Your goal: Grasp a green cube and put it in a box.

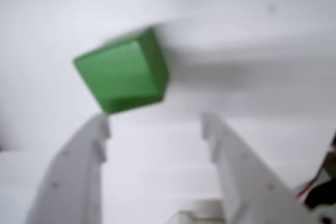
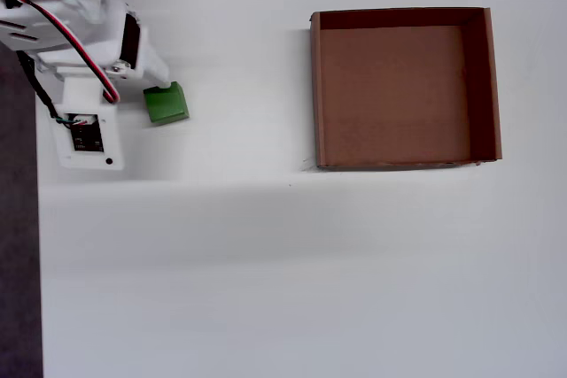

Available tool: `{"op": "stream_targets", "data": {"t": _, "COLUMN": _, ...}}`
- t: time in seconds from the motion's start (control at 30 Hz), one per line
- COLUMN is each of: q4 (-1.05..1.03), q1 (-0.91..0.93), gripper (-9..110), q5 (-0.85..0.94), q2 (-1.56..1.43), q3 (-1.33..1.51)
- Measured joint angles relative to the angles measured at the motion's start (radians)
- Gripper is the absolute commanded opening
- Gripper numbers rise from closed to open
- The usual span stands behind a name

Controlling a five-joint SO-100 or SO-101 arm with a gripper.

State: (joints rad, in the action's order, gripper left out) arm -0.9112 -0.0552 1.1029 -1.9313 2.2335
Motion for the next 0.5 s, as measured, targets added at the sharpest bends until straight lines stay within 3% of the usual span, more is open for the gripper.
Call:
{"op": "stream_targets", "data": {"t": 0.1, "q4": 0.009, "q1": 0.002, "gripper": 33, "q5": 0.000, "q2": 0.026, "q3": -0.006}}
{"op": "stream_targets", "data": {"t": 0.5, "q4": -0.061, "q1": 0.003, "gripper": 33, "q5": 0.000, "q2": 0.166, "q3": -0.153}}
